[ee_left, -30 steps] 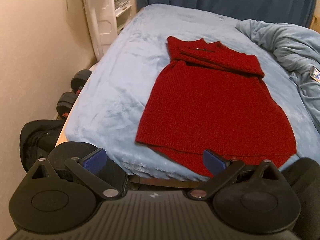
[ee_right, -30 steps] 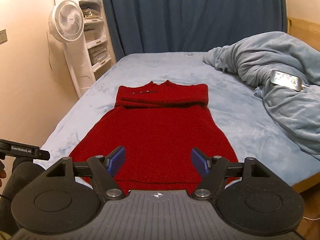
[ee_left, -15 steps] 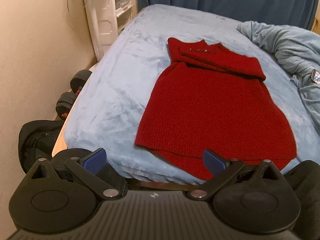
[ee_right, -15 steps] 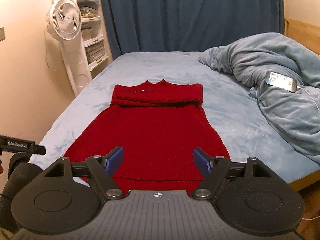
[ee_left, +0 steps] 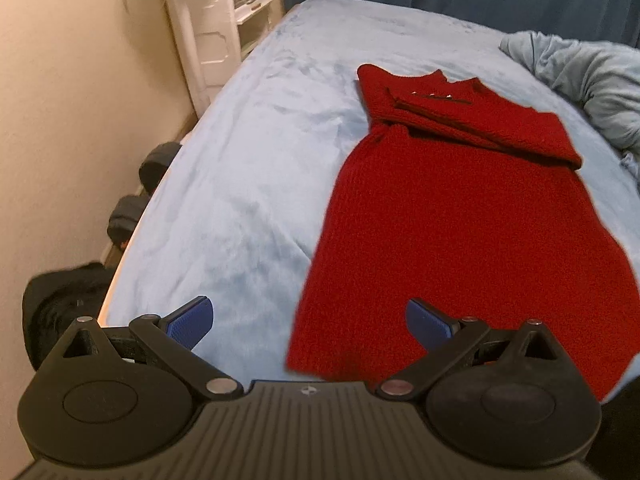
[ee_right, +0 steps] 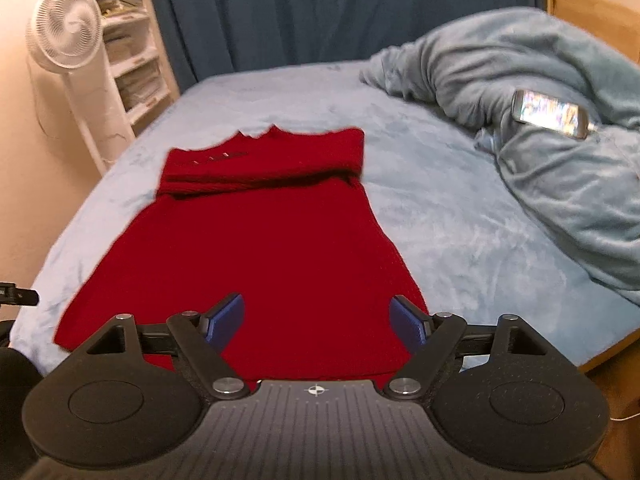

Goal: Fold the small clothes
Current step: 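Move both tools over the folded cardigan toward its hem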

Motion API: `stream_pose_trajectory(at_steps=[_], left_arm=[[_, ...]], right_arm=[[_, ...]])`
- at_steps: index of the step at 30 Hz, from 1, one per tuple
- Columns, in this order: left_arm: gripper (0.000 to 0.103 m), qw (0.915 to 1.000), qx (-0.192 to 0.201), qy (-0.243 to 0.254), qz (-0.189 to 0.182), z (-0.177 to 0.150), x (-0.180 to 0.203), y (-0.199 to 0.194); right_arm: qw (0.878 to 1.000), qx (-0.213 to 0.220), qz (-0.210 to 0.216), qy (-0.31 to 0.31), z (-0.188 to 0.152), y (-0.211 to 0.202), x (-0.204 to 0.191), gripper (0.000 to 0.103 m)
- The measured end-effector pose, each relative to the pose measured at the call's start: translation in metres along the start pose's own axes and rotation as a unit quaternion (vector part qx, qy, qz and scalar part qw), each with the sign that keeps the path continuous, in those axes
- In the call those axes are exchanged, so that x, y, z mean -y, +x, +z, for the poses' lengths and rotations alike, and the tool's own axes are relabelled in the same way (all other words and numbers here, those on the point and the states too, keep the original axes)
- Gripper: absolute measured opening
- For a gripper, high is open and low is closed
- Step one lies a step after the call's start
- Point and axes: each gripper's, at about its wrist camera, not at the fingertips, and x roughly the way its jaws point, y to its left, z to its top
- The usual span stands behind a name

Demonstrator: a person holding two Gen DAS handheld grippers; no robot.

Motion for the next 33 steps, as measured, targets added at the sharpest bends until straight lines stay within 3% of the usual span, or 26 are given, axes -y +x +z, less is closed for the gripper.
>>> stream_pose_trajectory(at_steps=[7, 12, 16, 19, 21, 27, 33], left_arm=[[0.103, 0.9973, -0.041, 0.058, -0.019, 0.011, 0.01, 0.069], [0.103, 0.9935, -0.079, 0.081, -0.018, 0.018, 0.016, 0.115], [0.103, 0.9901, -0.093, 0.102, -0.022, 0.021, 0.02, 0.138], [0.103, 0.9896, -0.099, 0.1, -0.029, 0.024, 0.021, 0.144], [0.103, 0.9897, -0.098, 0.1, -0.028, 0.023, 0.022, 0.144], [0.103, 0.9917, -0.083, 0.096, -0.022, 0.018, 0.024, 0.14], [0.103, 0.9937, -0.082, 0.068, -0.035, 0.015, 0.016, 0.136]], right_arm=[[0.998, -0.067, -0.021, -0.002, 0.008, 0.086, 0.045, 0.083], [0.991, -0.12, -0.044, 0.048, 0.011, 0.149, 0.085, 0.083], [0.987, -0.135, -0.062, 0.068, 0.015, 0.185, 0.108, 0.083], [0.981, -0.164, -0.049, 0.087, 0.014, 0.206, 0.12, 0.083], [0.978, -0.18, -0.029, 0.104, 0.011, 0.212, 0.122, 0.086], [0.981, -0.178, -0.002, 0.07, -0.003, 0.203, 0.1, 0.088], [0.981, -0.183, -0.009, 0.065, -0.009, 0.2, 0.088, 0.089]])
